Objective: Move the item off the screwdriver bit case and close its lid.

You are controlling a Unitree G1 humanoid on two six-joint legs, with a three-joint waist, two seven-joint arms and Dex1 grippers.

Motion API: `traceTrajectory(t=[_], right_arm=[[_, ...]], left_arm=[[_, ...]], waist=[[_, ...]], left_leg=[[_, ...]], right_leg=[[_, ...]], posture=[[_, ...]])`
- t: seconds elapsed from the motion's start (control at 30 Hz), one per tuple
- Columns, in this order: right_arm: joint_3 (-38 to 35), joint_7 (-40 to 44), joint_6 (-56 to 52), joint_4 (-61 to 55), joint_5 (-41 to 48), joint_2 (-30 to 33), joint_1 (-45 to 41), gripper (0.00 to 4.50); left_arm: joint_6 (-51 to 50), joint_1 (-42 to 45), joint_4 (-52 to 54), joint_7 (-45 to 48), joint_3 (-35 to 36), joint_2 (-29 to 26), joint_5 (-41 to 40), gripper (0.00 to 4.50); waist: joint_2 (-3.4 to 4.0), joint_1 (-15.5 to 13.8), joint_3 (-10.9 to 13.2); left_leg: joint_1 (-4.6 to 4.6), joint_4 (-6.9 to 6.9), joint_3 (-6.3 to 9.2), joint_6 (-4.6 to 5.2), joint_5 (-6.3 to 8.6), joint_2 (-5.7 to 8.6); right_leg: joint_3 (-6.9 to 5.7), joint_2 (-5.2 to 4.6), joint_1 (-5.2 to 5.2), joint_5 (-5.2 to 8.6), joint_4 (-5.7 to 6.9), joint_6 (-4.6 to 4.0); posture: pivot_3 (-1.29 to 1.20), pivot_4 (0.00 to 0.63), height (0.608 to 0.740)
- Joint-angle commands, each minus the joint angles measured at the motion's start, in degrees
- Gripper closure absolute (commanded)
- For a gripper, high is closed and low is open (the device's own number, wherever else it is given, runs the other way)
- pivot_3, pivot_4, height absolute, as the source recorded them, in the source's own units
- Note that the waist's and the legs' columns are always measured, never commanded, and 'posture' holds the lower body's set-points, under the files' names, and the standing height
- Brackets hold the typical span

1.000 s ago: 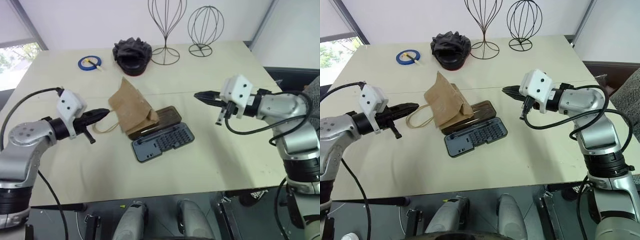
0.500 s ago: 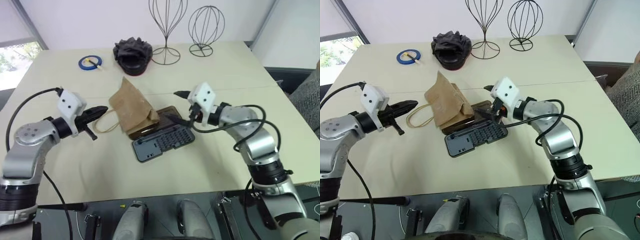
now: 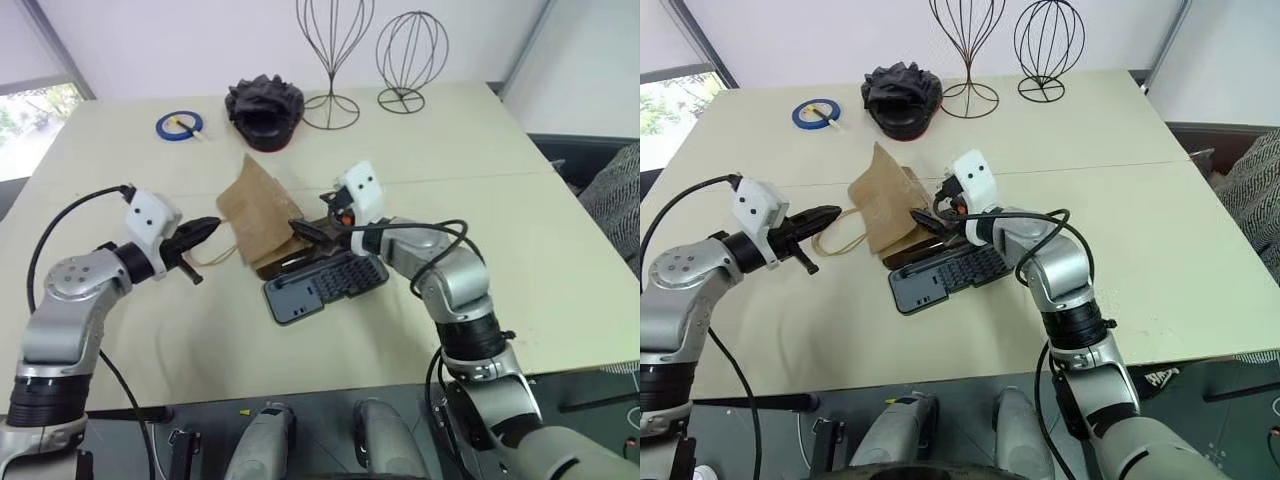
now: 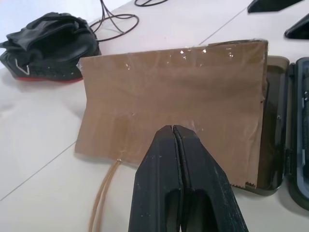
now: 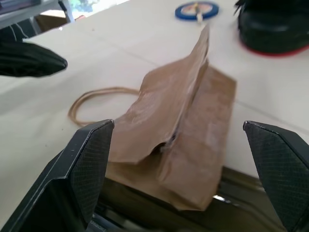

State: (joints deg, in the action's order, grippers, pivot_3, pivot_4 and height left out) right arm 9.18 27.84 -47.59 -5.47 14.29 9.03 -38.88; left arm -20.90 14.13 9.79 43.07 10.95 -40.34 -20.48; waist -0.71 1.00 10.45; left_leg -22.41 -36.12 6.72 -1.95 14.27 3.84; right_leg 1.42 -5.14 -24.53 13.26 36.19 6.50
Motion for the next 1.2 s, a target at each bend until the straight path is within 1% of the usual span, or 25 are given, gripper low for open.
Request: traceTrajectory(t=[0.03, 0.2, 0.4, 0.43, 0.5, 0.57, 0.7, 0.73, 0.87, 1.0, 1.07, 1.2], right_arm=[[0.59, -0.52, 1.63, 2.21, -0.12, -1.64, -2.15, 0.02], [2.47, -0.45, 6.51, 8.12, -2.17, -2.90, -2.46, 0.02], [2.44, -0.60, 12.61, 17.00, -4.02, -5.22, -4.03, 0.02], [2.04, -1.01, 13.24, 18.11, -4.15, -5.70, -4.38, 0.26], [1.65, -1.34, 14.64, 20.03, -4.52, -6.33, -4.97, 0.88], [1.38, -1.65, 15.53, 21.06, -4.72, -6.79, -5.34, 1.90], [1.07, -2.03, 15.68, 20.52, -4.68, -7.06, -5.68, 4.13], [1.03, -2.05, 15.52, 20.05, -4.62, -7.05, -5.65, 4.45], [0.74, -2.37, 15.32, 18.49, -4.79, -6.61, -5.61, 4.45], [-1.09, -3.46, 14.82, 15.66, -4.31, -5.92, -6.47, 4.45], [-3.30, -4.54, 14.24, 14.51, -3.71, -5.15, -8.00, 4.45], [-10.20, -8.54, 14.46, 14.19, -2.72, -2.28, -12.05, 4.45]], left_arm=[[1.40, -0.36, 2.19, -0.91, 0.44, -0.03, 0.86, 4.50], [1.00, -1.41, 4.09, -2.14, 0.46, 0.44, 1.07, 4.50], [-0.03, -3.62, 7.13, -3.90, 1.04, 1.00, 1.12, 4.50], [-0.15, -3.98, 7.42, -4.14, 1.23, 0.95, 1.07, 4.50], [-0.15, -4.78, 7.89, -4.70, 1.59, 0.89, 1.10, 4.50], [0.10, -5.50, 8.21, -5.14, 1.67, 0.94, 1.20, 4.50], [0.34, -5.57, 8.20, -5.86, 1.05, 1.21, 1.46, 4.50], [0.39, -5.48, 8.13, -5.98, 0.88, 1.26, 1.51, 4.50], [0.63, -4.82, 7.68, -6.24, 0.08, 1.45, 1.69, 4.50], [1.14, -4.14, 6.91, -6.16, -0.63, 1.83, 2.24, 4.50], [1.24, -3.76, 6.60, -6.01, -0.89, 2.04, 2.47, 4.50], [1.63, -3.07, 5.89, -5.80, -1.38, 2.41, 3.09, 4.50]], waist=[[0.00, 0.08, 0.00], [0.00, 0.20, 0.00], [0.02, 0.26, 0.00], [0.02, 0.24, 0.00], [0.02, 0.30, 0.00], [0.02, 0.26, 0.00], [0.02, 0.20, 0.00], [0.02, 0.19, 0.00], [0.02, 0.20, 0.00], [0.03, 0.20, 0.00], [0.03, 0.21, 0.01], [0.04, 0.14, 0.01]], left_leg=[[0.00, 0.01, 0.00, 0.00, 0.00, 0.10], [0.00, 0.04, 0.00, 0.00, 0.00, 0.11], [0.01, 0.04, 0.00, 0.00, 0.00, 0.10], [0.01, 0.04, 0.00, 0.00, 0.00, 0.10], [0.01, 0.04, 0.00, 0.00, 0.00, 0.10], [0.01, 0.04, 0.01, 0.00, 0.00, 0.10], [0.01, 0.03, 0.01, 0.00, 0.00, 0.11], [0.00, 0.03, 0.01, -0.01, 0.00, 0.11], [0.01, 0.04, 0.01, 0.00, 0.00, 0.11], [0.00, 0.04, 0.01, -0.01, 0.00, 0.12], [0.01, 0.04, 0.01, -0.01, 0.00, 0.12], [0.00, 0.05, 0.01, -0.01, 0.00, 0.12]], right_leg=[[0.00, 0.00, 0.00, 0.00, 0.00, 0.00], [0.00, 0.01, -0.04, 0.00, 0.02, 0.00], [0.00, 0.02, -0.05, -0.01, 0.04, -0.01], [0.00, 0.03, -0.05, -0.01, 0.04, -0.01], [0.00, 0.03, -0.05, -0.01, 0.04, -0.01], [0.00, 0.03, -0.05, -0.01, 0.04, -0.01], [0.00, 0.03, -0.05, -0.01, 0.04, -0.02], [0.00, 0.03, -0.05, -0.01, 0.04, -0.02], [0.00, 0.03, -0.05, -0.01, 0.04, -0.02], [0.00, 0.03, -0.05, -0.01, 0.04, -0.02], [0.00, 0.03, -0.05, -0.01, 0.04, -0.02], [0.00, 0.03, -0.06, -0.01, 0.04, -0.02]], posture=[[0.00, 0.150, 0.740], [0.00, 0.150, 0.740], [0.00, 0.150, 0.740], [0.00, 0.150, 0.740], [0.00, 0.150, 0.740], [0.00, 0.150, 0.740], [0.00, 0.150, 0.740], [0.00, 0.150, 0.740], [0.00, 0.150, 0.740], [0.00, 0.150, 0.740], [0.00, 0.150, 0.740], [0.00, 0.150, 0.740]])
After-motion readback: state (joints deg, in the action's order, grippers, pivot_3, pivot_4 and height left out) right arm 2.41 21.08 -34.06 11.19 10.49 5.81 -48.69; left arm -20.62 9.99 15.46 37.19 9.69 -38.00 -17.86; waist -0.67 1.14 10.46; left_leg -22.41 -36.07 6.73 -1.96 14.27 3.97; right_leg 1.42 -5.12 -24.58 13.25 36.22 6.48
